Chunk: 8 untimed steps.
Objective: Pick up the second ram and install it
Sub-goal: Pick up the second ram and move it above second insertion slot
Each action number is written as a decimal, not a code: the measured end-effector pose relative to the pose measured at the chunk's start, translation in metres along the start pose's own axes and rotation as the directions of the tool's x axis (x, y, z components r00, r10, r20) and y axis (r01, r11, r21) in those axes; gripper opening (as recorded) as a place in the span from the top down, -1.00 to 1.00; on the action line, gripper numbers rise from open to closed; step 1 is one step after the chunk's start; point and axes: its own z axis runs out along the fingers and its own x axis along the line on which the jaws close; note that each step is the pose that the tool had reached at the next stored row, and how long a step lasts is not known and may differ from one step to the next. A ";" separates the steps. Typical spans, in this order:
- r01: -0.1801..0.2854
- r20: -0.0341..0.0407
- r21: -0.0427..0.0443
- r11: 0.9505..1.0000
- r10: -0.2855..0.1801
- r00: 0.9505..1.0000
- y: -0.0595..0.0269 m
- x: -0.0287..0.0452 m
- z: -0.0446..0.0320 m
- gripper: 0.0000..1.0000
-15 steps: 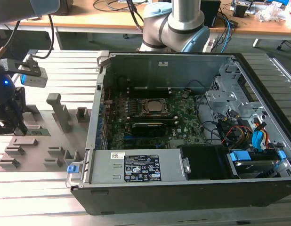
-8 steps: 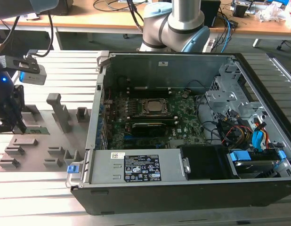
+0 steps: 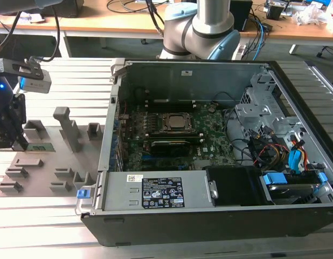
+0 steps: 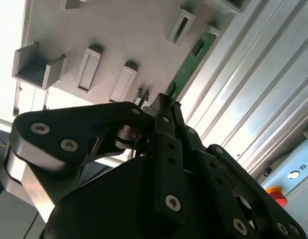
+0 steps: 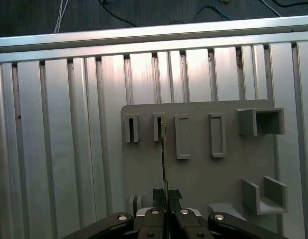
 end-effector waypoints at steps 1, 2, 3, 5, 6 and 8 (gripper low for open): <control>0.000 0.000 0.000 1.000 0.000 1.000 0.0000 0.0000 -0.0010 0.73; 0.000 0.000 0.000 1.000 0.000 1.000 0.0000 0.0000 -0.0016 0.73; 0.000 0.000 0.000 1.000 0.000 1.000 0.0000 0.0000 -0.0020 0.73; 0.000 0.000 0.000 1.000 0.000 1.000 0.0000 0.0000 -0.0038 0.73; 0.000 0.000 0.000 1.000 0.000 1.000 0.0000 0.0001 -0.0057 0.73; 0.000 0.000 0.000 1.000 0.000 1.000 0.0001 0.0001 -0.0084 0.73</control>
